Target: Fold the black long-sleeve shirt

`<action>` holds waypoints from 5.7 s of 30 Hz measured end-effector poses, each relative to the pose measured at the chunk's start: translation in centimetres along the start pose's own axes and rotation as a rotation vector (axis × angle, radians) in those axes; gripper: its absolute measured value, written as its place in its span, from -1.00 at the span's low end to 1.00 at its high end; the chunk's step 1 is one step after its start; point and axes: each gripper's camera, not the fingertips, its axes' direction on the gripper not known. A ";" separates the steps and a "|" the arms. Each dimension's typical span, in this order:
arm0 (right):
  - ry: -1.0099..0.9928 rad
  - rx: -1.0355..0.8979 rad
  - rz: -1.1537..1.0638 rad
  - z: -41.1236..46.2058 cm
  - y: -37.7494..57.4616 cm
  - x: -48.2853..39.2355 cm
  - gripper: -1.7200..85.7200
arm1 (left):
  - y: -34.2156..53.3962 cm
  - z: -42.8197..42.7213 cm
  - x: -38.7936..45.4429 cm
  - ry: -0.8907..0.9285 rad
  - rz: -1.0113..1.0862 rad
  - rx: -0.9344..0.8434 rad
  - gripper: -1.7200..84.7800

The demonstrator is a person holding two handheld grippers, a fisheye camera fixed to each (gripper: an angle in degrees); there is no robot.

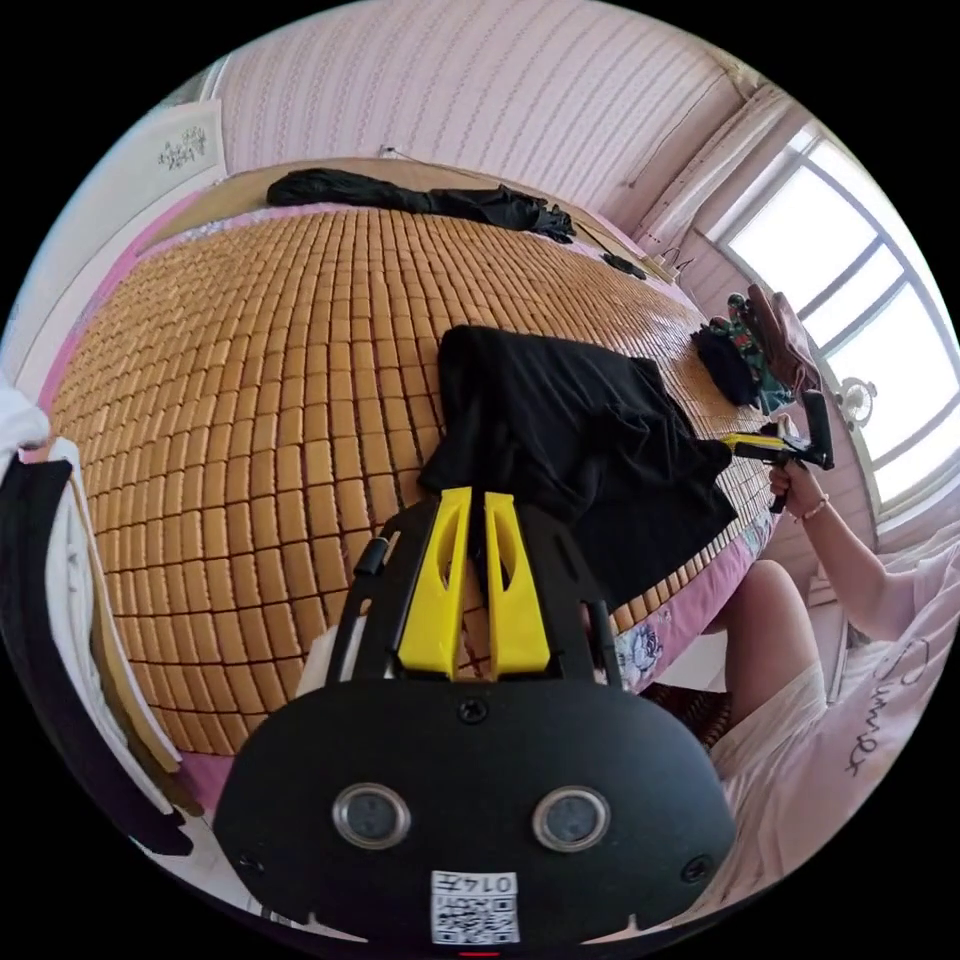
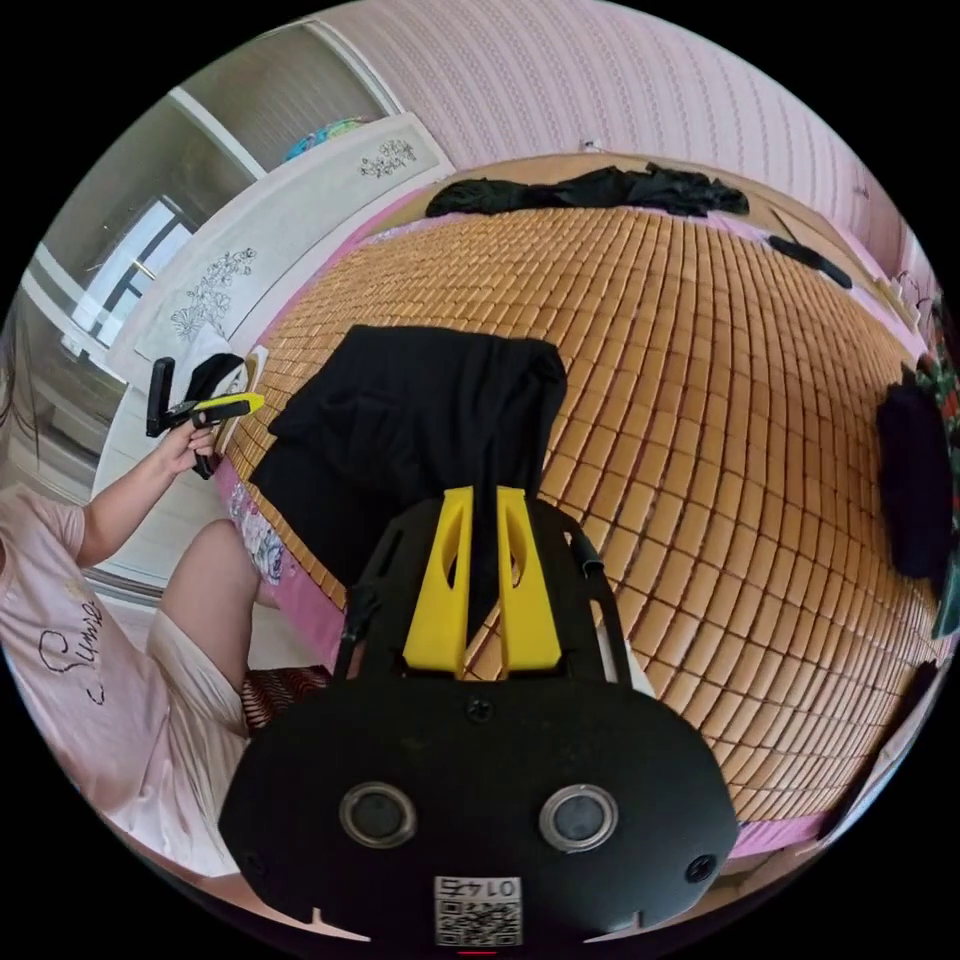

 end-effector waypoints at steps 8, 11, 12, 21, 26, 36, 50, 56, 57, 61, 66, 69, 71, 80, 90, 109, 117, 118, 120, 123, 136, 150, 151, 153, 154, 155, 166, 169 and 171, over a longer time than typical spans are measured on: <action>-0.142 -0.066 -0.056 9.5 -4.7 -6.3 -0.77 | -4.4 4.8 11.0 0.089 0.190 -0.063 -0.78; -0.181 -0.105 -0.117 11.4 -2.8 -7.2 -0.88 | -3.8 10.1 13.3 -0.006 0.251 -0.201 -0.87; -0.183 -0.079 -0.128 10.8 -2.2 -7.4 -0.89 | -2.7 9.1 13.6 -0.012 0.293 -0.121 -0.91; -0.160 -0.167 -0.323 7.9 7.9 -14.2 -0.83 | 8.2 1.7 14.7 0.097 0.336 -0.158 -0.95; -0.023 -0.037 -0.189 6.0 7.3 -13.9 -0.79 | 11.3 -0.5 15.5 0.050 0.282 -0.156 -0.90; -0.099 -0.088 0.117 13.1 3.7 -8.5 -0.88 | 5.0 2.2 12.8 -0.040 -0.033 -0.093 -0.87; 0.069 -0.152 -0.006 14.3 5.3 -13.2 -0.85 | 9.8 -0.4 17.0 -0.108 0.053 -0.099 -0.85; 0.198 -0.181 -0.282 13.5 1.3 -20.5 -0.93 | 11.6 -5.5 24.4 -0.258 0.217 0.007 -0.95; 0.209 -0.178 -0.321 14.0 0.3 -21.5 -0.94 | 11.5 -5.0 26.6 -0.182 0.249 0.009 -0.96; 0.253 -0.158 -0.461 18.8 -7.9 -26.2 -0.96 | 10.9 -0.1 33.9 -0.015 0.309 0.010 -0.98; 0.301 -0.297 -0.482 25.7 -15.5 -27.3 -0.97 | 12.7 5.5 38.4 -0.165 0.456 -0.215 -0.98; 0.303 -0.468 -0.517 29.2 -17.4 -26.7 -0.97 | 15.3 5.4 40.2 -0.212 0.556 -0.192 -0.98; 0.230 -0.585 -0.502 27.9 -20.0 -26.4 -0.97 | 15.8 5.3 40.6 -0.215 0.554 -0.188 -0.98; 0.107 -0.371 -0.306 23.3 -21.7 -21.6 -0.97 | 17.2 4.6 41.1 -0.136 0.488 -0.154 -0.98; 0.051 -0.187 0.115 3.3 0.8 -11.0 -0.75 | 20.4 -2.3 46.2 0.116 0.558 0.204 -0.72; -0.546 0.411 0.610 -11.4 14.1 4.5 -0.65 | 12.4 10.0 57.9 0.018 0.583 -0.094 -0.91; -0.392 0.453 0.671 -14.8 16.6 3.7 -0.58 | 18.6 2.8 59.7 0.116 0.720 -0.110 -0.95; -0.398 0.464 0.677 -15.0 17.0 3.5 -0.58 | 20.1 1.6 60.1 0.127 0.732 -0.117 -0.96; -0.406 0.486 0.688 -15.5 17.6 3.5 -0.61 | 22.3 -0.1 60.5 0.147 0.740 -0.130 -0.96; -0.384 0.472 0.710 -16.1 18.0 3.5 -0.73 | 25.3 -2.7 61.0 0.166 0.761 -0.136 -0.96; -0.404 0.569 0.626 -30.9 22.2 4.4 -0.94 | 25.5 -11.7 57.4 0.254 0.501 0.001 -0.97; -0.419 0.093 0.673 -15.0 14.7 3.1 -0.85 | 22.9 -12.0 52.0 0.285 0.410 -0.048 -0.97; -0.478 0.149 0.683 -15.3 15.2 3.4 -0.86 | 22.7 -12.3 51.9 0.292 0.424 -0.046 -0.97; -0.571 0.262 0.714 -16.6 16.6 4.3 -0.88 | 22.6 -13.2 52.1 0.308 0.474 -0.026 -0.97; -0.590 0.310 0.711 -17.9 17.4 4.8 -0.89 | 22.4 -13.7 52.4 0.320 0.502 -0.019 -0.97; -0.579 0.326 0.689 -19.2 17.8 4.9 -0.89 | 22.2 -14.0 52.5 0.328 0.512 -0.017 -0.97; -0.464 0.252 0.442 -18.5 4.9 0.3 -0.88 | 16.9 -16.6 41.3 0.378 0.008 0.104 -0.98; -0.470 0.141 0.366 -11.4 -1.8 -2.9 -0.86 | 16.1 -14.9 36.6 0.289 -0.131 0.023 -0.98; -0.440 0.075 0.323 -6.9 -4.9 -4.8 -0.85 | 15.8 -13.9 34.5 0.240 -0.193 -0.010 -0.97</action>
